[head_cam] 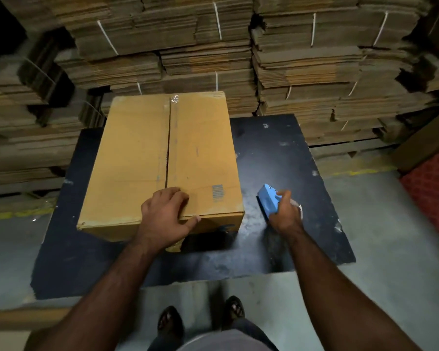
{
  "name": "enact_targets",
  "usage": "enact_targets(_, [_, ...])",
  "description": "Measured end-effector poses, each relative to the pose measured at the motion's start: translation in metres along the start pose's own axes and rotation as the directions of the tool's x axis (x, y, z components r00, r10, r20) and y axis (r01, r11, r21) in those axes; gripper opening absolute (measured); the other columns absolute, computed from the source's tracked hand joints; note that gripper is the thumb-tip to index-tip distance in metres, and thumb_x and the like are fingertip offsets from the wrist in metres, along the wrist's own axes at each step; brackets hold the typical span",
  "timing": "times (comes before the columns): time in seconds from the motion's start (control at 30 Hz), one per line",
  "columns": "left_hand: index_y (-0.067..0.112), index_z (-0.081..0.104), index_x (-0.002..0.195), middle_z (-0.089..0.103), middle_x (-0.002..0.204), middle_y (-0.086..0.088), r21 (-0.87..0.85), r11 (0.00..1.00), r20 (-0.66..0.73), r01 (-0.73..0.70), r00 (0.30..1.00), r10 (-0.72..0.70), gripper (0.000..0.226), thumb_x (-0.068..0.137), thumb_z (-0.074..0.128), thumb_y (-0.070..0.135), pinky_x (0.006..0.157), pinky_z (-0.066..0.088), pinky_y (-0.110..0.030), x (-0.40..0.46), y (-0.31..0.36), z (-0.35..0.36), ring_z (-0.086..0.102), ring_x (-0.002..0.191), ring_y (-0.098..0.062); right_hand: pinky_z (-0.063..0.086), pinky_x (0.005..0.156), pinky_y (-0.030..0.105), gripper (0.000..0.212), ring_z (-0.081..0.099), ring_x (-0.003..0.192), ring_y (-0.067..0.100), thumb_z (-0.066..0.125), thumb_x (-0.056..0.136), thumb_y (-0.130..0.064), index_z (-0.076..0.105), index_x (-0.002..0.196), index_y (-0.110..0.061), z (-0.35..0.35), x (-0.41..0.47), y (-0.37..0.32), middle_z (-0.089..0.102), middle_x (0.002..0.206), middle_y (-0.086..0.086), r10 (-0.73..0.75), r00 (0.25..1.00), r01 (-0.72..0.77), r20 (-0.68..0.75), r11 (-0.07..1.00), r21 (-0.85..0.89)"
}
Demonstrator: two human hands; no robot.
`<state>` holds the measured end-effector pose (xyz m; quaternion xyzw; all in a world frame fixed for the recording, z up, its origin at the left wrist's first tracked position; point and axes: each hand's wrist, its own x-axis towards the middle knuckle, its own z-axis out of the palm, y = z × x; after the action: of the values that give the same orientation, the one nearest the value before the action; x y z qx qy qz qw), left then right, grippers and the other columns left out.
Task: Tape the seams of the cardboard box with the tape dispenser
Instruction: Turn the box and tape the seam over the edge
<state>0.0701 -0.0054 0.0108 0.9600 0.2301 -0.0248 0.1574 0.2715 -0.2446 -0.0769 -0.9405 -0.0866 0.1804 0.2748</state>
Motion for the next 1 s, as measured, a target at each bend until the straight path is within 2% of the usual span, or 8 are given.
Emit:
enact_targets(0.1, [0.019,0.06,0.122,0.056,0.128,-0.001,-0.181,0.983,-0.063,-0.022,0.998,0.011,0.059,0.079,0.057,0.06,0.093,0.04,-0.031,0.004,0.019,-0.008,0.049,0.119,-0.021,0.043,0.075,0.03,0.055,0.06,0.098,0.034,0.058,0.074,-0.007,0.04,0.126,-0.011,-0.036,0.001,-0.01,0.056,0.109,0.012,-0.02,1.0,0.017,0.006,0.947,0.32])
enact_targets(0.17, [0.016,0.063,0.119,0.061,0.118,0.002,-0.424,0.906,-0.063,0.008,0.997,-0.039,0.042,0.086,0.069,0.042,0.081,0.042,-0.013,0.013,0.04,-0.021,0.057,0.105,-0.013,0.051,0.079,0.04,0.055,0.061,0.094,0.031,0.049,0.064,-0.02,0.043,0.119,-0.022,-0.066,0.001,-0.018,0.058,0.106,0.006,-0.08,0.996,0.085,-0.029,0.909,0.408])
enact_targets(0.27, [0.021,0.067,0.11,0.068,0.11,0.005,-0.735,0.667,0.086,0.123,0.992,-0.089,0.032,0.09,0.064,0.046,0.084,0.052,-0.026,0.029,0.074,-0.045,0.064,0.098,-0.011,0.056,0.079,0.052,0.048,0.065,0.09,0.026,0.051,0.061,-0.029,0.048,0.107,-0.04,-0.113,-0.013,-0.046,0.067,0.101,-0.001,-0.193,0.979,0.205,-0.072,0.88,0.428])
enact_targets(0.37, [0.014,0.066,0.113,0.069,0.114,-0.004,-0.909,0.369,0.193,0.194,0.98,-0.04,0.039,0.096,0.055,0.048,0.098,0.053,-0.04,0.04,0.106,-0.07,0.067,0.104,-0.016,0.057,0.075,0.042,0.05,0.066,0.089,0.013,0.064,0.059,-0.043,0.048,0.106,-0.043,-0.148,-0.047,-0.091,0.066,0.102,-0.012,-0.336,0.94,0.335,-0.064,0.862,0.381])
enact_targets(0.43, [0.01,0.064,0.12,0.069,0.115,-0.007,-0.942,0.256,0.221,0.217,0.975,-0.015,0.046,0.099,0.049,0.048,0.097,0.052,-0.036,0.043,0.122,-0.091,0.066,0.105,-0.017,0.058,0.07,0.038,0.058,0.068,0.085,0.013,0.075,0.06,-0.052,0.046,0.108,-0.04,-0.158,-0.071,-0.117,0.065,0.105,-0.011,-0.443,0.896,0.42,-0.01,0.84,0.343])
enact_targets(0.53, [0.01,0.068,0.111,0.073,0.103,-0.005,-0.969,0.15,0.202,0.199,0.979,0.006,0.045,0.1,0.046,0.047,0.091,0.054,-0.037,0.038,0.123,-0.116,0.067,0.099,-0.018,0.057,0.066,0.037,0.064,0.065,0.077,0.01,0.084,0.063,-0.052,0.041,0.109,-0.039,-0.154,-0.1,-0.148,0.062,0.1,-0.015,-0.537,0.843,0.522,0.023,0.828,0.202])
enact_targets(0.67, [0.008,0.069,0.1,0.073,0.088,-0.003,-0.973,0.104,0.202,0.208,0.978,-0.058,0.042,0.1,0.048,0.045,0.078,0.054,-0.035,0.022,0.092,-0.136,0.067,0.089,-0.016,0.056,0.07,0.042,0.064,0.062,0.087,0.015,0.082,0.063,-0.05,0.036,0.108,-0.041,-0.134,-0.115,-0.178,0.06,0.097,-0.014,-0.562,0.826,0.563,0.039,0.827,-0.009])
enact_targets(1.0, [0.005,0.071,0.095,0.074,0.08,-0.008,-0.977,-0.036,0.214,0.212,0.945,-0.248,0.019,0.096,0.061,0.02,0.063,0.057,-0.027,-0.035,-0.002,-0.159,0.073,0.078,-0.015,0.059,0.06,0.046,0.064,0.064,0.073,0.018,0.08,0.062,-0.048,0.036,0.109,-0.045,-0.073,-0.149,-0.234,0.058,0.09,-0.012,-0.621,0.769,0.629,0.152,0.778,-0.003])
